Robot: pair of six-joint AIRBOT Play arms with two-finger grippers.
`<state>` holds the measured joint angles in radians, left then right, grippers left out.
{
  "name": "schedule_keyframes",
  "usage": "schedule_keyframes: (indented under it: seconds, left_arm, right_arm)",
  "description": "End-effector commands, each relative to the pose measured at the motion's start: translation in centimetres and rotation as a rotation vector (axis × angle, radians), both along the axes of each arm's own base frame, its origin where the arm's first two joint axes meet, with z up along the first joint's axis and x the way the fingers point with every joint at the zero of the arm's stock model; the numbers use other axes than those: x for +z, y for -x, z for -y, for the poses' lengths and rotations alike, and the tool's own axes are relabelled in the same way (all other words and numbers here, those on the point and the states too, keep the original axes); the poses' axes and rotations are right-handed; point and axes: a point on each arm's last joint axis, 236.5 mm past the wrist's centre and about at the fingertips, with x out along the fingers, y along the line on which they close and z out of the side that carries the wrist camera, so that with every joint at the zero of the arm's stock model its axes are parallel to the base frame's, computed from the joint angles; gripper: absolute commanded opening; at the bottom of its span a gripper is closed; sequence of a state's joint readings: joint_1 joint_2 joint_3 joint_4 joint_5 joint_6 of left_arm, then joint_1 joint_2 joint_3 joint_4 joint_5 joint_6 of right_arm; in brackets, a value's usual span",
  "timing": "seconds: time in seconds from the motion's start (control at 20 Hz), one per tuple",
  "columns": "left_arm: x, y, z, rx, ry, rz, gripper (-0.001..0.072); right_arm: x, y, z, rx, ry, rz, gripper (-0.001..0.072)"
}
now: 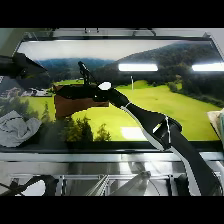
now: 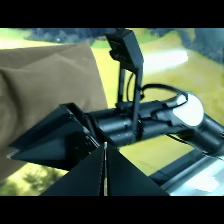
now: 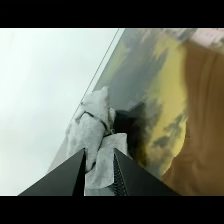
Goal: Fold the shirts.
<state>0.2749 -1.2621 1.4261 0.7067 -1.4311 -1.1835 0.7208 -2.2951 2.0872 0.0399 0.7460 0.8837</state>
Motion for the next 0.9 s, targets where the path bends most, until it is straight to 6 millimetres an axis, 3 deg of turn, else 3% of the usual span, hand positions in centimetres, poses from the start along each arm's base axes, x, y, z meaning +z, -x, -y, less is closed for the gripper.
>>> schedule_keyframes:
  seconds: [0.0,0.15,0.2,0.35,0.4,0.45,0.5,0.55,0.6,0.65,0.7,0.75,0.85]
  left_arm:
    - [0.0,0.3,1.5,-0.004,0.122,0.030,0.0024]
    - [-0.2,0.6,2.1,-0.012,0.166,0.018,0.0024]
    - [-0.3,0.8,2.3,-0.021,0.176,0.013,0.0023]
    - [-0.6,1.6,2.7,-0.050,0.179,-0.009,0.0024]
    - [-0.6,1.8,2.8,-0.058,0.181,-0.014,0.0023]
    - [-0.6,1.8,2.8,-0.059,0.180,-0.016,0.0022]
    - [-0.6,1.8,2.7,-0.056,0.179,-0.015,0.0024]
    - [-0.6,1.5,2.6,-0.048,0.178,-0.008,0.0025]
    - [-0.6,1.2,2.5,-0.034,0.175,0.001,0.0119]
    - [-0.5,0.9,2.3,-0.023,0.174,0.009,0.0337]
    - [-0.5,0.7,2.2,-0.015,0.173,0.014,0.0429]
    - [-0.5,0.6,2.2,-0.013,0.173,0.015,0.0497]
    - [-0.5,0.7,2.3,-0.017,0.174,0.013,0.0516]
  right_arm:
    - [2.6,-0.4,2.3,0.060,-0.089,0.013,0.0209]
    - [5.8,-3.7,8.6,0.058,-0.063,0.050,0.0202]
    - [5.8,-4.4,10.9,0.065,-0.019,0.046,0.0142]
    - [3.0,-6.3,19.1,0.049,0.203,-0.042,0.0142]
    - [1.4,-7.0,22.1,0.022,0.294,-0.098,0.0214]
    - [0.3,-7.4,23.8,0.003,0.340,-0.142,0.0325]
    - [-1.7,-7.9,26.7,-0.036,0.417,-0.236,0.0501]
    - [-2.8,-8.3,27.9,-0.062,0.449,-0.280,0.0538]
    - [-3.8,-8.6,28.6,-0.081,0.467,-0.308,0.0629]
    - [-4.6,-8.7,28.7,-0.086,0.476,-0.319,0.0657]
    - [-5.5,-8.5,28.3,-0.077,0.482,-0.333,0.0657]
    - [-6.6,-8.1,27.7,-0.062,0.490,-0.348,0.0658]
    - [-9.1,-7.0,26.0,-0.028,0.504,-0.382,0.0699]
